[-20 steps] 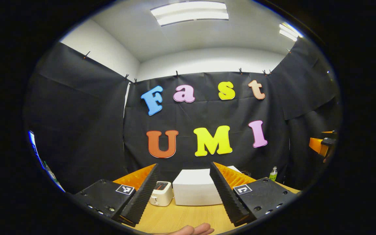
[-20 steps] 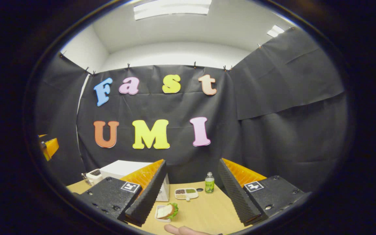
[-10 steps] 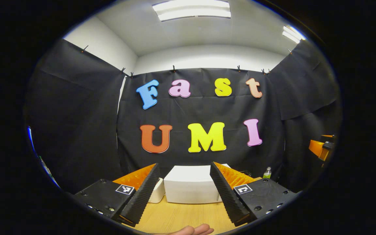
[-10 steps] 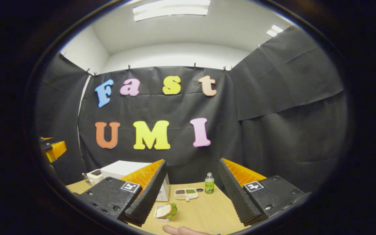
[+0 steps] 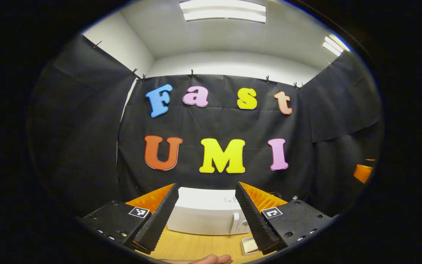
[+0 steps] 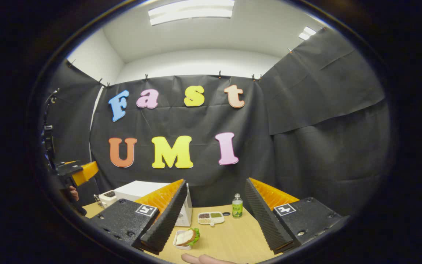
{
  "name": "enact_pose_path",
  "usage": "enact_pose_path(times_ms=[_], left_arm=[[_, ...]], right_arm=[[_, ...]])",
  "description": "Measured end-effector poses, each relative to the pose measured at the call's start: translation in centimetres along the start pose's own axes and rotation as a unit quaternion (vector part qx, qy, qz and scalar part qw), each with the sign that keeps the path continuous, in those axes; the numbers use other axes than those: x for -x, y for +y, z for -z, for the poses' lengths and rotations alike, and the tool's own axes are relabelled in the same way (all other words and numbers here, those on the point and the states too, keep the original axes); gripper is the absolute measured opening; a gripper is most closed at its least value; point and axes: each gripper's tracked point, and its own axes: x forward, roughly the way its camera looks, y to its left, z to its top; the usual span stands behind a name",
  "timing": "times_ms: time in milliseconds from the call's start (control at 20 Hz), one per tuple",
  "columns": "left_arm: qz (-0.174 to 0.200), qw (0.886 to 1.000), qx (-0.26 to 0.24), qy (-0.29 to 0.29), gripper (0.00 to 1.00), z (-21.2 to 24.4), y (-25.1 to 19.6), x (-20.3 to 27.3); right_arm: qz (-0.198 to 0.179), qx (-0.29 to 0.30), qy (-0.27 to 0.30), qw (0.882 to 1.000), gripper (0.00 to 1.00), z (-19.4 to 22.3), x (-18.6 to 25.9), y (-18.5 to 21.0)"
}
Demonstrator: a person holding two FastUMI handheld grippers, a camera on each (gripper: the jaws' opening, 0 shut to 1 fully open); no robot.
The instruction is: Open the microwave oven with the left hand, put the food in, and close the microwave oven.
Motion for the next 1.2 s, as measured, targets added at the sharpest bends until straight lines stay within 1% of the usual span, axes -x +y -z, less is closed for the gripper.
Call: enact_pose_path(times_ms=[50, 150, 200, 250, 300, 350, 400, 450, 550, 600, 700, 750, 900, 950, 1000, 1050, 1100, 1150, 1200], left_arm=[[0.003, 1.000, -0.005, 0.001, 0.95, 1.0, -0.5, -1.0], [0.003, 0.999, -0.035, 0.003, 0.95, 2.8, -1.5, -3.0], [0.000, 0.999, -0.048, 0.005, 0.95, 3.8, -1.9, -4.1], [0.000, 0.998, -0.057, 0.005, 0.95, 5.1, -2.5, -5.0], [0.005, 0.998, -0.062, 0.006, 0.95, 6.4, -3.4, -6.0], [0.014, 0.998, -0.064, 0.009, 0.95, 7.8, -4.3, -6.9], [0.027, 0.997, -0.063, 0.020, 0.95, 9.6, -5.3, -7.9], [0.033, 0.997, -0.065, 0.035, 0.95, 11.8, -6.0, -8.7], [0.031, 0.995, -0.068, 0.063, 0.96, 15.7, -6.9, -10.4], [0.031, 0.994, -0.068, 0.074, 0.96, 17.6, -7.4, -11.2], [0.030, 0.992, -0.069, 0.098, 0.96, 21.4, -8.2, -12.9], [0.031, 0.991, -0.065, 0.112, 0.96, 23.2, -8.5, -13.5], [0.046, 0.986, -0.043, 0.155, 0.96, 28.0, -9.7, -15.4], [0.050, 0.983, -0.034, 0.173, 0.97, 29.5, -9.9, -15.7], [0.049, 0.982, -0.028, 0.180, 0.97, 30.5, -10.0, -16.1], [0.040, 0.982, -0.030, 0.180, 0.97, 31.1, -9.6, -16.7], [0.030, 0.982, -0.039, 0.180, 0.96, 31.6, -9.3, -17.1], [0.028, 0.983, -0.043, 0.179, 0.89, 32.0, -9.3, -17.4], [0.030, 0.983, -0.043, 0.175, 0.97, 32.3, -9.7, -17.7]], right_arm=[[-0.003, 0.001, 0.000, 1.000, 1.00, 0.3, -0.1, 0.0], [-0.005, 0.000, 0.004, 1.000, 1.00, 1.2, -0.5, -0.3], [-0.005, -0.001, 0.008, 1.000, 0.92, 1.6, -0.7, -0.6], [-0.005, -0.003, 0.012, 1.000, 1.00, 2.2, -0.8, -0.9], [-0.004, -0.005, 0.015, 1.000, 0.92, 2.6, -1.1, -1.3], [-0.001, -0.006, 0.020, 1.000, 1.00, 3.1, -1.3, -1.8], [0.002, -0.007, 0.024, 1.000, 0.93, 3.6, -1.6, -2.3], [0.007, -0.012, 0.024, 1.000, 0.93, 3.9, -1.7, -3.1], [0.018, -0.024, 0.013, 0.999, 0.92, 3.9, -2.2, -4.3], [0.022, -0.021, 0.013, 0.999, 1.00, 4.3, -2.3, -4.8], [0.026, -0.009, 0.016, 0.999, 1.00, 5.0, -2.7, -5.6], [0.031, -0.005, 0.018, 0.999, 0.92, 5.3, -2.9, -6.1], [0.036, -0.012, 0.016, 0.999, 0.93, 5.6, -3.3, -7.1], [0.033, -0.019, 0.018, 0.999, 1.00, 6.1, -3.4, -7.2], [0.030, -0.026, 0.021, 0.999, 1.00, 6.5, -3.6, -7.3], [0.029, -0.029, 0.025, 0.999, 1.00, 7.0, -3.8, -7.6], [0.031, -0.027, 0.028, 0.999, 0.92, 7.4, -4.0, -8.0], [0.036, -0.022, 0.029, 0.999, 1.00, 7.8, -4.2, -8.5], [0.041, -0.018, 0.029, 0.999, 0.92, 8.0, -4.3, -9.0]])
